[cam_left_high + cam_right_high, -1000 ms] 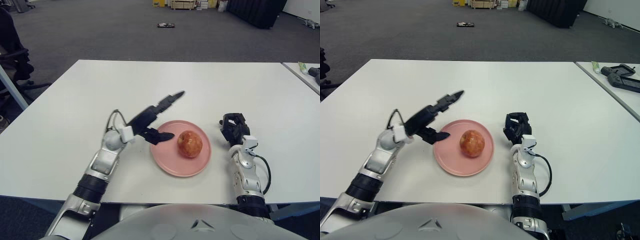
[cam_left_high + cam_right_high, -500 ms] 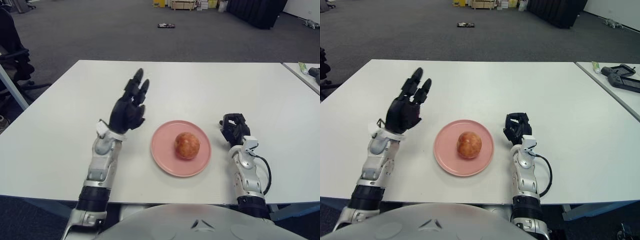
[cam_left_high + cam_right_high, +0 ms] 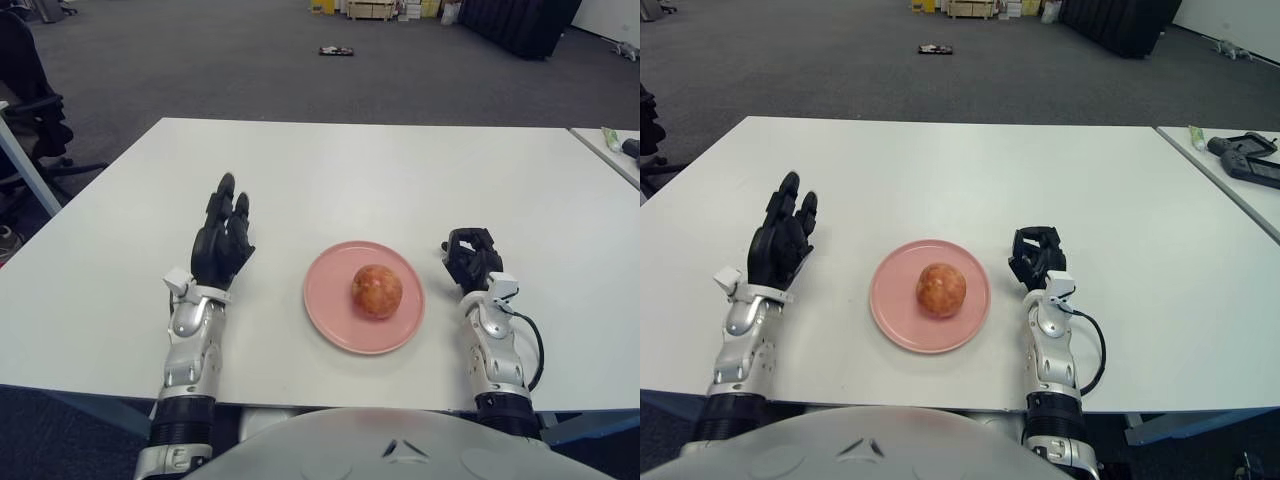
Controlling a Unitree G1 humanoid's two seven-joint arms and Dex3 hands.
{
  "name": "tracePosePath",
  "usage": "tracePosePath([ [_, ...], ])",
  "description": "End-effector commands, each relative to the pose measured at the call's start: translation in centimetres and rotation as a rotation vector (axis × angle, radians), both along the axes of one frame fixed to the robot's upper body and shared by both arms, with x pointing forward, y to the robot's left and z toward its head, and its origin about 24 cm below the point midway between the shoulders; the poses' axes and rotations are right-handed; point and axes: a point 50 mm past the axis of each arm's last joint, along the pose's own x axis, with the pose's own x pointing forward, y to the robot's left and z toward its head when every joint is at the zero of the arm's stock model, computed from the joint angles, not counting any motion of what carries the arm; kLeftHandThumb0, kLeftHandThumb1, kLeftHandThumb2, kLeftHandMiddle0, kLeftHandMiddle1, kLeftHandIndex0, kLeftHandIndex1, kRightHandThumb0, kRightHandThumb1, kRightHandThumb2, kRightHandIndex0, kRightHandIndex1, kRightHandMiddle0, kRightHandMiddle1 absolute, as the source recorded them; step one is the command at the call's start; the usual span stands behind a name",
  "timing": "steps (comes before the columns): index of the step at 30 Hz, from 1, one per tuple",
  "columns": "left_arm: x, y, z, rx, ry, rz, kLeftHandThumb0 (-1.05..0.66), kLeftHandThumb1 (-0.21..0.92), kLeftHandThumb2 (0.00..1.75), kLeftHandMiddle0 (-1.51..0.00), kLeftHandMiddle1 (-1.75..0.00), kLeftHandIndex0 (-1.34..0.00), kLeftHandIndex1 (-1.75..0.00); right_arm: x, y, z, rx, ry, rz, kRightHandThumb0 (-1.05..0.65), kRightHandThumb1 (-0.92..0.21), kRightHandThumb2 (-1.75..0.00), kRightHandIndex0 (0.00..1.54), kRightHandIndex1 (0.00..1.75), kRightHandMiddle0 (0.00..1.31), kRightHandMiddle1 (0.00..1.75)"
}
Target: Put the apple into the plate.
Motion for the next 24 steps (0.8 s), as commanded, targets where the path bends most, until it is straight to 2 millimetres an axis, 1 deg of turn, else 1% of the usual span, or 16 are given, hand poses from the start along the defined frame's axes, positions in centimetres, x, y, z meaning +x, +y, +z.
tracePosePath([
  [1, -0.1, 0.0, -1.6, 0.021, 0.063, 0.046, -0.72, 0.92, 0.87, 0.0, -0.59, 0.0, -1.17, -0.9, 0.0, -1.5, 0.026, 0.086, -0.005, -0.36, -0.79, -0.71, 0.44, 1.29, 0.27, 1.75],
  [3, -0.3, 0.0, -2.1, 0.044, 0.091, 0.051, -0.68, 0.92, 0.9, 0.0, -0.74, 0.0, -1.33, -0.9, 0.0, -1.5, 0.026, 0.084, -0.005, -0.36, -0.79, -0.7, 0.43, 1.29, 0.26, 1.75],
  [5, -0.4, 0.0, -2.4, 0.059, 0.107, 0.055, -0.65, 0.92, 0.92, 0.0, -0.88, -0.02, -1.41, -0.9, 0.0, -1.5, 0.026, 0.082, -0.004, -0.36, -0.8, -0.7, 0.43, 1.29, 0.26, 1.75],
  [7, -0.6, -0.1, -2.6, 0.078, 0.12, 0.066, -0.63, 0.92, 0.93, 0.0, -0.97, -0.03, -1.46, -0.9, 0.0, -1.5, 0.024, 0.08, -0.002, -0.36, -0.8, -0.7, 0.43, 1.29, 0.26, 1.75],
  [9, -0.8, -0.2, -2.8, 0.093, 0.128, 0.077, -0.61, 0.92, 0.95, -0.03, -1.09, -0.09, -1.52, -0.9, -0.1, -1.5, 0.024, 0.077, 0.0, -0.36, -0.81, -0.68, 0.44, 1.28, 0.26, 1.75],
  [12, -1.0, -0.2, -3.0, 0.108, 0.137, 0.092, -0.57, 0.91, 0.97, -0.08, -1.17, -0.14, -1.58, -0.9, -0.1, -1.5, 0.026, 0.076, -0.001, -0.36, -0.81, -0.67, 0.44, 1.28, 0.25, 1.75],
  [13, -1.1, -0.2, -3.0, 0.116, 0.143, 0.101, -0.56, 0.9, 0.97, -0.09, -1.18, -0.15, -1.59, -0.9, -0.1, -1.5, 0.028, 0.076, -0.002, -0.36, -0.82, -0.67, 0.44, 1.28, 0.25, 1.75],
  [14, -1.1, -0.2, -3.1, 0.122, 0.147, 0.108, -0.49, 0.9, 0.83, -0.14, -1.17, -0.18, -1.65, -0.9, -0.1, -1.5, 0.03, 0.076, -0.003, -0.36, -0.82, -0.67, 0.44, 1.28, 0.25, 1.75],
  [15, -1.2, -0.2, -3.1, 0.132, 0.151, 0.119, -0.44, 0.9, 0.73, -0.18, -1.17, -0.19, -1.68, -0.9, -0.1, -1.5, 0.031, 0.077, -0.003, -0.36, -0.82, -0.67, 0.44, 1.28, 0.25, 1.75],
  [18, -1.4, -0.3, -3.2, 0.151, 0.157, 0.139, -0.38, 0.86, 0.67, -0.26, -1.15, -0.23, -1.73, -0.9, -0.1, -1.5, 0.031, 0.08, -0.003, -0.36, -0.82, -0.67, 0.44, 1.28, 0.25, 1.75],
  [20, -1.5, -0.3, -3.3, 0.179, 0.169, 0.158, -0.37, 0.85, 0.66, -0.31, -1.17, -0.23, -1.74, -0.9, -0.1, -1.5, 0.029, 0.081, -0.002, -0.36, -0.82, -0.66, 0.44, 1.28, 0.25, 1.75],
  [24, -1.7, -0.3, -3.5, 0.222, 0.197, 0.174, -0.36, 0.86, 0.62, -0.36, -1.21, -0.23, -1.74, -0.9, -0.1, -1.5, 0.027, 0.083, -0.003, -0.36, -0.82, -0.66, 0.44, 1.28, 0.25, 1.75],
])
